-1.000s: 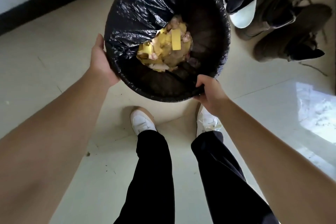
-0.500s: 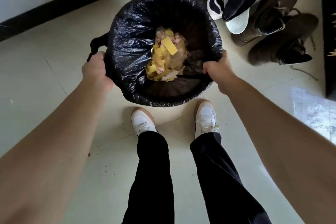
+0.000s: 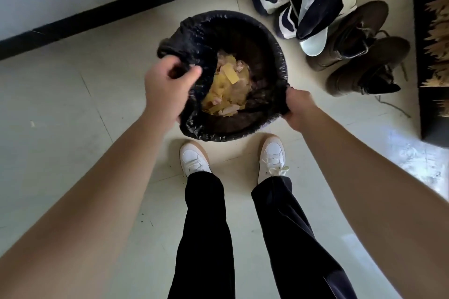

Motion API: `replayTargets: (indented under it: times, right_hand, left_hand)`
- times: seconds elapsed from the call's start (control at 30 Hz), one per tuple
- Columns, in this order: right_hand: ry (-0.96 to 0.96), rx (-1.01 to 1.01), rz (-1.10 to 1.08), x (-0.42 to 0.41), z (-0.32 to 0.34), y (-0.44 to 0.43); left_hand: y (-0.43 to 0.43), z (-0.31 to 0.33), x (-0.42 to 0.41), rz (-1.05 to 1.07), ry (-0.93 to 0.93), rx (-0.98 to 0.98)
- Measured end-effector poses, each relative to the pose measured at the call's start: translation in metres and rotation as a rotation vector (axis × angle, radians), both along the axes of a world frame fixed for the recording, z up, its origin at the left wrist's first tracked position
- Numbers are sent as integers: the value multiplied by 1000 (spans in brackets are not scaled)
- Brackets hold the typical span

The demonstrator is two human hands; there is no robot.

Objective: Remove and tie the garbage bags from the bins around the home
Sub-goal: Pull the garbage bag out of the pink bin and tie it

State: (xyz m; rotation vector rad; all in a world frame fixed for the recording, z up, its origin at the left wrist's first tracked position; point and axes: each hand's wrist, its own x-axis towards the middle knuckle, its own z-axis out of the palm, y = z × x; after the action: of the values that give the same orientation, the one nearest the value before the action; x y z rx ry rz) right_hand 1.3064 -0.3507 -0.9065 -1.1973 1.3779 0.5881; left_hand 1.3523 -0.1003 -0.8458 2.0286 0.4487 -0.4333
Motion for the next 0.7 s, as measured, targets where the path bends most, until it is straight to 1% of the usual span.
replayTargets:
  times: [0.07, 0.1, 0.13, 0.2, 0.23, 0.27, 0.33, 0.37, 0.4, 0.43, 0.53, 0.6, 0.67, 0.7]
  right_hand:
    - [-78, -44, 168, 5, 12, 12]
    - [-124, -73, 246, 7, 16, 18]
    - [-143, -158, 283, 10, 23, 25]
    - [-166, -393, 273, 16, 41, 27]
    - [-164, -462, 199, 20, 49, 24]
    - [-140, -453, 71, 25, 57, 19]
    - [-77, -249, -159, 34, 79, 8]
    - [-68, -153, -199, 38, 91, 3]
    - [-88, -131, -157, 39, 102, -2]
    - [-148, -170, -62, 41, 111, -7]
    - [-412, -449, 297, 42, 139, -15]
    - [-473, -560, 451, 41, 157, -20]
    - [-473, -590, 574, 40, 177, -24]
    - [-503, -610, 596, 40, 188, -24]
  left_hand:
    - [-25, 20, -7, -175, -61, -19]
    - [-38, 30, -9, -221, -86, -39]
    - [-48, 38, -10, -227, -104, -62]
    - [-58, 47, -8, -127, -129, -93]
    - [-57, 48, -5, -43, -135, -93]
    - [-55, 51, -2, 40, -136, -94]
    - [-48, 59, 4, 186, -110, -118]
    - [-46, 65, 7, 241, -99, -136]
    - [-43, 73, 9, 290, -92, -146]
    - [-41, 80, 11, 332, -87, -148]
    - [-39, 103, 17, 434, -73, -124]
    - [-38, 115, 16, 471, -45, -90]
    - [-38, 131, 13, 481, -5, -74]
    - [-39, 140, 11, 482, 2, -75]
